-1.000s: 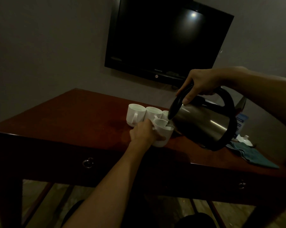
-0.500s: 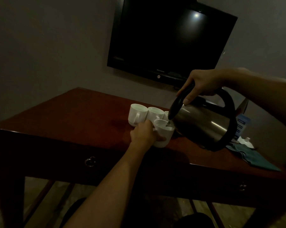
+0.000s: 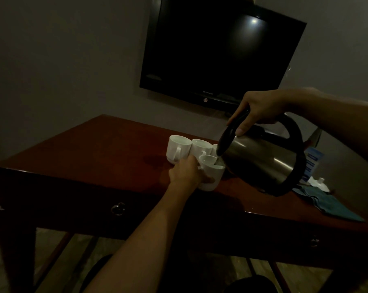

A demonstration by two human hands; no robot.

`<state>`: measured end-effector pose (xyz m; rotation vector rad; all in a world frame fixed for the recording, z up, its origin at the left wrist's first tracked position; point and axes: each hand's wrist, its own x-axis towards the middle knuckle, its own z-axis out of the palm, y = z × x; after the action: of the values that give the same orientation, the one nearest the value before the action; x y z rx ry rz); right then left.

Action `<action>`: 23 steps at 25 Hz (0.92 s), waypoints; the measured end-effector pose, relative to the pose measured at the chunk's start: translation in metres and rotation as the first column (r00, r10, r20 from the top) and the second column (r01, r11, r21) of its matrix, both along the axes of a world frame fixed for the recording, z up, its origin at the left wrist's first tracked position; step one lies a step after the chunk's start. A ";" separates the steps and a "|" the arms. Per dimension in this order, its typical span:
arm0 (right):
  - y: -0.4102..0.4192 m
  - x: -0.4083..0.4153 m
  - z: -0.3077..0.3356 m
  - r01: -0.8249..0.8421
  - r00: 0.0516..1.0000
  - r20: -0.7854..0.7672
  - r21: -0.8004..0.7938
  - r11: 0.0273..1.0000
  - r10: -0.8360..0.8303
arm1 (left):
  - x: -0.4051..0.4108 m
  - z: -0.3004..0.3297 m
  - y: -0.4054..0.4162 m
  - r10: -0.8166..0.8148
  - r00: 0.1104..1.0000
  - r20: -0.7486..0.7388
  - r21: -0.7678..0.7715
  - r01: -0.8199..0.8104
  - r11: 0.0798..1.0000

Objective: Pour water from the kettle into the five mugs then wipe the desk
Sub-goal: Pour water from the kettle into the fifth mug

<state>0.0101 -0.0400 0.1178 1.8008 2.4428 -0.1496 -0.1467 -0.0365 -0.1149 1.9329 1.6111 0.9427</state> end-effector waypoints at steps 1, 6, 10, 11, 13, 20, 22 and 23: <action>0.000 0.000 0.000 0.007 1.000 -0.002 0.006 1.000 -0.007 | 0.000 0.000 0.000 -0.002 1.000 0.001 -0.002 0.002 1.000; -0.003 0.000 0.001 0.015 1.000 -0.015 -0.014 1.000 -0.016 | 0.000 -0.001 0.001 -0.010 1.000 0.007 -0.007 0.010 1.000; -0.003 0.000 0.001 0.016 1.000 0.004 -0.008 1.000 -0.016 | -0.001 0.000 0.002 -0.016 1.000 -0.003 -0.019 0.016 1.000; -0.004 0.000 0.001 0.012 1.000 0.006 0.000 1.000 -0.012 | -0.001 -0.001 0.003 -0.017 1.000 -0.004 -0.020 0.017 1.000; -0.003 0.002 0.001 0.006 1.000 0.001 0.006 1.000 -0.006 | -0.001 -0.001 0.003 -0.016 1.000 -0.006 -0.017 0.016 1.000; -0.010 -0.005 0.007 -0.013 0.999 0.048 0.037 0.999 0.011 | -0.001 -0.002 0.002 -0.010 1.000 -0.006 -0.011 0.010 1.000; -0.011 -0.007 0.009 -0.010 0.998 0.059 0.047 0.999 0.007 | 0.000 -0.001 0.002 -0.015 1.000 -0.010 -0.019 0.015 1.000; -0.011 -0.008 0.010 0.000 0.998 0.057 0.042 0.999 -0.002 | 0.000 -0.001 0.002 -0.017 1.000 -0.010 -0.022 0.017 1.000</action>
<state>0.0024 -0.0513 0.1280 1.7966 2.4237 -0.0464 -0.1470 -0.0345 -0.1155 1.9368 1.6017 0.9063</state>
